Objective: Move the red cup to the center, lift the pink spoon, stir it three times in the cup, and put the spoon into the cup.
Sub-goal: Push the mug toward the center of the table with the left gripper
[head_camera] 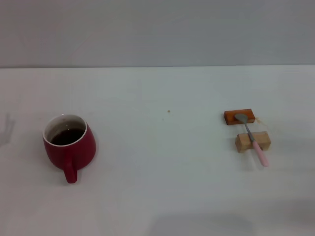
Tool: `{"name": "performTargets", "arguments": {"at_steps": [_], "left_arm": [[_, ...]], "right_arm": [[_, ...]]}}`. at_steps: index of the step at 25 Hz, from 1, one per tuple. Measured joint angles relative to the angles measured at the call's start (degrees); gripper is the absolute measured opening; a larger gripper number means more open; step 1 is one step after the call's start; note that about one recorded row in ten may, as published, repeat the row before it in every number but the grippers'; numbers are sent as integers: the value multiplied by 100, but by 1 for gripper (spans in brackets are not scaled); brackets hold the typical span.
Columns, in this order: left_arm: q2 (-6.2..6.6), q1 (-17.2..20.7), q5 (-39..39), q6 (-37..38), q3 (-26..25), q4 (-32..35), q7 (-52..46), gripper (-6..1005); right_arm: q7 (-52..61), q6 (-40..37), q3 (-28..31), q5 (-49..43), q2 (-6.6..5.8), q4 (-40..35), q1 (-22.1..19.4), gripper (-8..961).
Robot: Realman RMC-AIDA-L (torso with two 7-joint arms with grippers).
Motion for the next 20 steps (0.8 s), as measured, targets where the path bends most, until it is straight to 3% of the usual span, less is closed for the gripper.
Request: {"name": "performTargets", "arguments": {"at_steps": [20], "left_arm": [[-1,-28,-24,-66,9,-25,25,811]], "right_arm": [[1,-15,-9,14,18,54,-6,667]]}}
